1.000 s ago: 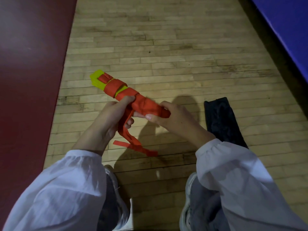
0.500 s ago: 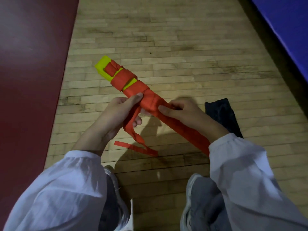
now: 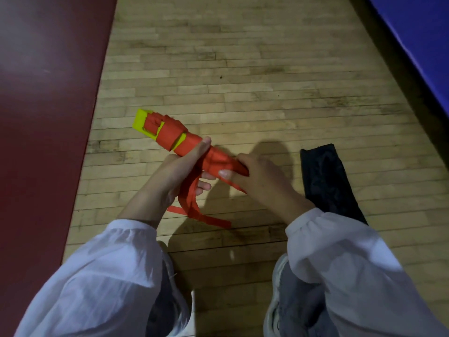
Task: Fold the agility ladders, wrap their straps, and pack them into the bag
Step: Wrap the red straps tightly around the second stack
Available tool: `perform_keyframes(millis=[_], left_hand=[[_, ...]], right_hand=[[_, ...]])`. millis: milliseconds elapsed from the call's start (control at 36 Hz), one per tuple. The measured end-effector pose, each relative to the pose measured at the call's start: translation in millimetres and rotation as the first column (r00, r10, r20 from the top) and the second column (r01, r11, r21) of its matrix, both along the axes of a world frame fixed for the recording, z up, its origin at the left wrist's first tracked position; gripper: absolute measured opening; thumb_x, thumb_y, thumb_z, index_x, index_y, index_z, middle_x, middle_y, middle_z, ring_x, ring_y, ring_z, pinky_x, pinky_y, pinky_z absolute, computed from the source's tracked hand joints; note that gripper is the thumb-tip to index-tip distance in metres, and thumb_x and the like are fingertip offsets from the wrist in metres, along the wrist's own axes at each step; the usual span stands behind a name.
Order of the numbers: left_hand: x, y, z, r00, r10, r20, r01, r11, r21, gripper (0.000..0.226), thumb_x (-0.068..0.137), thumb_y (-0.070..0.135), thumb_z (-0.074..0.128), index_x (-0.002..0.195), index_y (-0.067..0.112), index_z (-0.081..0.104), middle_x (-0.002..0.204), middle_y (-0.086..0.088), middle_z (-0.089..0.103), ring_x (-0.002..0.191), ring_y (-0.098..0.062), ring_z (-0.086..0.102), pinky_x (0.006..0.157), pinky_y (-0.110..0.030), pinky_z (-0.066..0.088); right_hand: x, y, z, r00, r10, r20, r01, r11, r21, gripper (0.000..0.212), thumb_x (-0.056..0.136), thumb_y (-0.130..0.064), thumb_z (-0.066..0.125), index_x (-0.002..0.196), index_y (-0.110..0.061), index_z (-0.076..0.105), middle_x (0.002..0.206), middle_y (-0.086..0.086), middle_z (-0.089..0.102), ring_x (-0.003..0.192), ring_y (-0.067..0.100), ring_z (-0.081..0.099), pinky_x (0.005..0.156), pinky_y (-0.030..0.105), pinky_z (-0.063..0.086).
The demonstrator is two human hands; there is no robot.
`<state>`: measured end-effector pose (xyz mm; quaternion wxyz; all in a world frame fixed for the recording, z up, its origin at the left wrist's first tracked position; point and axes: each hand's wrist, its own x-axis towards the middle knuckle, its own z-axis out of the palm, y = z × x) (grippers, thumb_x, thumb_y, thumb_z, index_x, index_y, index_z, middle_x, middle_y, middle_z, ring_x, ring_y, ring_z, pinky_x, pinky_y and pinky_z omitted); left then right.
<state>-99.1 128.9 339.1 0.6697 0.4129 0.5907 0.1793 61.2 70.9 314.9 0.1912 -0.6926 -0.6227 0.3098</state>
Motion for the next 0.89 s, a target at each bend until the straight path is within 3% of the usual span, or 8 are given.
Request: perform_keyframes(millis=[139, 306, 389, 500, 611, 667, 778, 889], left_hand=[[0.8, -2.0, 1.6, 0.999, 0.031, -0.022, -0.030, 0.999, 0.040, 0.047, 0.085, 0.055, 0.061, 0.086, 0.009, 0.067, 0.071, -0.014, 0.071, 0.043, -0.016, 0.057, 0.041, -0.021, 0.046], [2.3, -0.6, 4.3, 0.996, 0.073, -0.059, -0.069, 0.995, 0.069, 0.032, 0.087, 0.038, 0.062, 0.083, 0.006, 0.061, 0.051, -0.005, 0.064, 0.033, -0.013, 0.048, 0.036, -0.018, 0.040], [2.6, -3.0, 5.6, 0.995, 0.076, -0.060, -0.069, 0.991, 0.114, 0.032, 0.086, 0.036, 0.063, 0.081, 0.005, 0.062, 0.051, -0.004, 0.063, 0.033, -0.012, 0.046, 0.035, -0.017, 0.037], [4.5, -6.6, 9.5, 0.997, 0.057, -0.047, -0.048, 0.982, 0.182, 0.029, 0.084, 0.036, 0.066, 0.079, 0.007, 0.065, 0.056, -0.004, 0.065, 0.036, -0.012, 0.047, 0.035, -0.015, 0.035], [6.3, -8.3, 12.3, 0.999, 0.045, -0.016, -0.040, 0.977, 0.208, 0.025, 0.084, 0.037, 0.066, 0.080, 0.012, 0.064, 0.058, -0.002, 0.067, 0.039, -0.013, 0.047, 0.036, -0.016, 0.036], [6.5, -8.0, 12.9, 0.999, 0.038, -0.017, -0.033, 0.977, 0.210, 0.026, 0.085, 0.037, 0.065, 0.079, 0.012, 0.063, 0.054, 0.000, 0.065, 0.039, -0.012, 0.048, 0.036, -0.016, 0.036], [6.0, -7.6, 12.3, 1.000, -0.003, -0.010, 0.004, 0.984, 0.181, 0.029, 0.086, 0.039, 0.064, 0.081, 0.011, 0.063, 0.060, -0.004, 0.068, 0.041, -0.013, 0.049, 0.037, -0.016, 0.038], [6.1, -6.1, 9.2, 1.000, -0.018, 0.006, 0.017, 0.991, 0.131, 0.035, 0.084, 0.042, 0.065, 0.089, 0.008, 0.065, 0.077, -0.012, 0.073, 0.043, -0.014, 0.053, 0.039, -0.018, 0.043]], right_hand=[[-10.4, -2.2, -0.6, 0.991, 0.028, 0.133, -0.036, 0.997, 0.064, 0.038, 0.092, -0.049, 0.056, 0.113, -0.017, 0.058, 0.096, -0.013, 0.039, 0.088, 0.010, 0.045, 0.071, 0.028, 0.032], [-9.7, -2.0, 0.9, 0.985, 0.083, 0.154, -0.094, 0.993, 0.066, 0.042, 0.092, -0.051, 0.053, 0.115, -0.017, 0.058, 0.102, -0.008, 0.044, 0.093, 0.013, 0.050, 0.073, 0.028, 0.035], [-3.3, -0.7, 4.4, 0.992, 0.112, 0.060, -0.113, 0.993, 0.018, 0.043, 0.088, -0.055, 0.057, 0.108, -0.017, 0.058, 0.096, -0.009, 0.051, 0.081, 0.009, 0.053, 0.069, 0.027, 0.042], [9.6, 3.6, 13.0, 0.986, 0.061, -0.155, -0.086, 0.983, -0.163, 0.051, 0.081, -0.065, 0.057, 0.105, -0.020, 0.058, 0.093, -0.007, 0.061, 0.082, 0.006, 0.059, 0.069, 0.025, 0.046], [13.7, 4.5, 18.6, 0.950, 0.009, -0.311, -0.112, 0.942, -0.315, 0.074, 0.076, -0.075, 0.032, 0.116, -0.020, 0.061, 0.101, 0.003, 0.068, 0.091, 0.018, 0.066, 0.085, 0.036, 0.053], [14.6, 4.9, 18.9, 0.933, 0.016, -0.359, -0.149, 0.925, -0.348, 0.078, 0.075, -0.077, 0.025, 0.111, -0.020, 0.065, 0.098, 0.004, 0.072, 0.090, 0.018, 0.069, 0.089, 0.037, 0.054], [17.6, 5.9, 18.0, 0.869, -0.031, -0.494, -0.209, 0.882, -0.422, 0.081, 0.075, -0.072, 0.030, 0.107, -0.007, 0.065, 0.087, 0.014, 0.072, 0.073, 0.019, 0.067, 0.074, 0.028, 0.054], [17.3, 5.1, 15.2, 0.869, -0.046, -0.493, -0.208, 0.870, -0.448, 0.086, 0.068, -0.077, 0.033, 0.107, -0.006, 0.064, 0.080, 0.009, 0.068, 0.068, 0.016, 0.064, 0.070, 0.029, 0.053]])
